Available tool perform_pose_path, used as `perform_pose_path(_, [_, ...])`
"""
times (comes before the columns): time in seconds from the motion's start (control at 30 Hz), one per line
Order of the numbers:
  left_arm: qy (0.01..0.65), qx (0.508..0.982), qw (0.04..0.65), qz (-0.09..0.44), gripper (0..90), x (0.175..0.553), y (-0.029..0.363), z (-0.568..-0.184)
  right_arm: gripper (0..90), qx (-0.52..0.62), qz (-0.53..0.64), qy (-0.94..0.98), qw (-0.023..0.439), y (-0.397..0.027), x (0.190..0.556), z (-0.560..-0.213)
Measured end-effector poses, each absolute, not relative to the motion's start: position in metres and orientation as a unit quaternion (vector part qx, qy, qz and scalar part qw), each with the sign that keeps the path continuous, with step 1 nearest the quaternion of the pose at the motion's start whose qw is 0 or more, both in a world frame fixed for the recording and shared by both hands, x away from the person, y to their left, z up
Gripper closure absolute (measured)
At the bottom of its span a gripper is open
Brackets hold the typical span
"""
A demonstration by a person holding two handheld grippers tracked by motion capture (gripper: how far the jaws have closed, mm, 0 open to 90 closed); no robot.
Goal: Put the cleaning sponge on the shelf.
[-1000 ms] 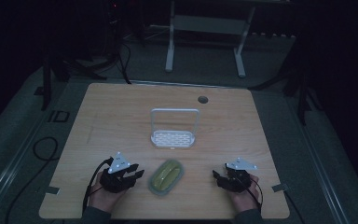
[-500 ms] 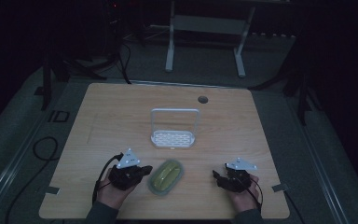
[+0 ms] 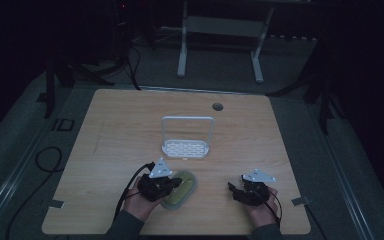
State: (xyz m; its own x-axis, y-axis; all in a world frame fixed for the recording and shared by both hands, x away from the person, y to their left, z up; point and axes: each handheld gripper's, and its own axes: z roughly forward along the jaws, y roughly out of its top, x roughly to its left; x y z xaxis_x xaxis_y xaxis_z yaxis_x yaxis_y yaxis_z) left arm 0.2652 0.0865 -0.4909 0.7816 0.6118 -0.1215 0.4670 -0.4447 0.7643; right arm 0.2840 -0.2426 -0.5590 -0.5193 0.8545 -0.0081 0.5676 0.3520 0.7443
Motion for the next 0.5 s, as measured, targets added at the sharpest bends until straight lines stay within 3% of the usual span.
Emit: perform_pose_path(0.5, [0.310, 0.856, 0.407, 0.066, 89.7, 0.279, 0.061, -0.502, 36.8, 0.446, 0.353, 0.797, 0.203, -0.243, 0.284, -0.559])
